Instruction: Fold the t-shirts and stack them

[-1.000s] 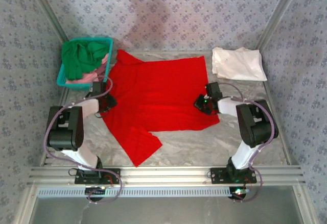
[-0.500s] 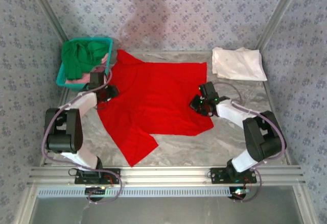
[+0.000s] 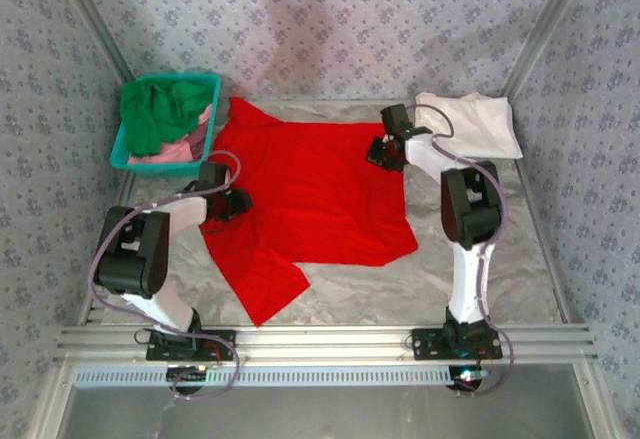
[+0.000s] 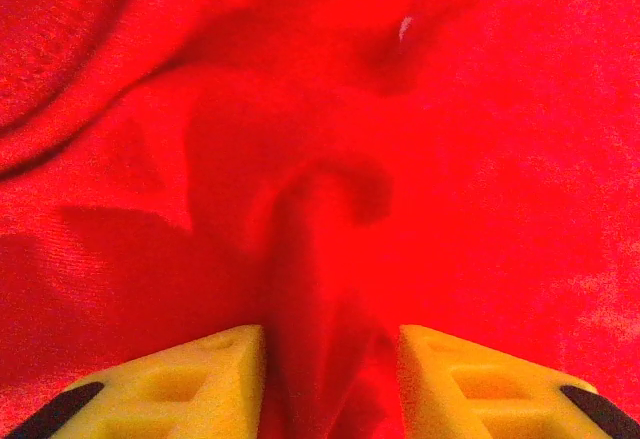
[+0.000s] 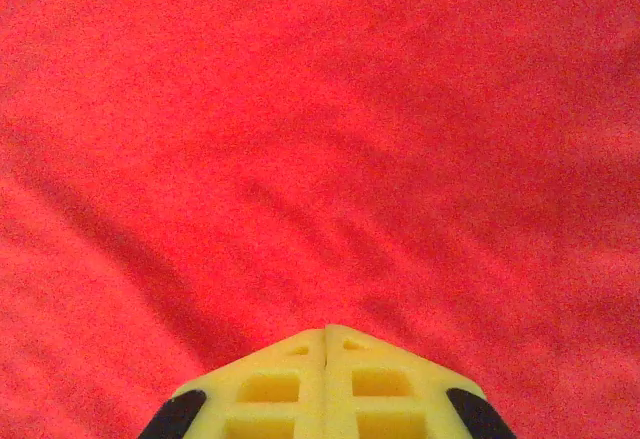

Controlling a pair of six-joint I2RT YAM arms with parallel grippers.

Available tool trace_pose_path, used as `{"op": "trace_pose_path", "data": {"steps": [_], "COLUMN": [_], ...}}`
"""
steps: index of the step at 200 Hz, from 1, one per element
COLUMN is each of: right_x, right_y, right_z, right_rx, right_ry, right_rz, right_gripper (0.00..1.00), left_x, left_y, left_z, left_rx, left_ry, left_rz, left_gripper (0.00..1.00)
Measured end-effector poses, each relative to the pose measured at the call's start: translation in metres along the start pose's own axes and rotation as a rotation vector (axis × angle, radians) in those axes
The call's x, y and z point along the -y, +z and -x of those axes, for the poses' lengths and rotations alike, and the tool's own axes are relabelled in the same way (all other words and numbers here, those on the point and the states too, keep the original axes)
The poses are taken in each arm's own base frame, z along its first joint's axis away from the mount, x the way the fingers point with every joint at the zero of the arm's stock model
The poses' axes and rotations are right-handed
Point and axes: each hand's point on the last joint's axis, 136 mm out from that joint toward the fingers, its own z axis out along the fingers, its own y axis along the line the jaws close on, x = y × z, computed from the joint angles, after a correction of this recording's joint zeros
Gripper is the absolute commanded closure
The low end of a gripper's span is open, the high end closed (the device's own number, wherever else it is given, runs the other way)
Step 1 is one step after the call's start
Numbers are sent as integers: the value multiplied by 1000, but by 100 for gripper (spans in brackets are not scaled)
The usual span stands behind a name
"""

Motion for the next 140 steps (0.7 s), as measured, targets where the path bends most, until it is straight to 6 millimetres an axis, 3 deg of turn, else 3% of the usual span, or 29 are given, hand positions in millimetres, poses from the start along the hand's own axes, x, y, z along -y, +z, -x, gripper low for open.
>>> {"op": "trace_pose_path", "data": {"steps": [20,73,113,140], "right_x": [21,69,94,109], "right_y": [29,28,23,17], "right_z": [3,49,62,65], "right_rx": [-34,80,118,133], "right_ry": [74,316,409,439], "right_rz": [-10,45,69,57], "right_gripper": [100,100,100,100], "left_x": [4,5,38,68], "left_y": [1,5,29,41], "left_z": [-1,7,30,28], "left_rx": [6,20,27,17], "left_ry": [3,-5,33,90], "left_rz": [-6,10,-24,-56], "left_gripper": [60,60,59,59]}}
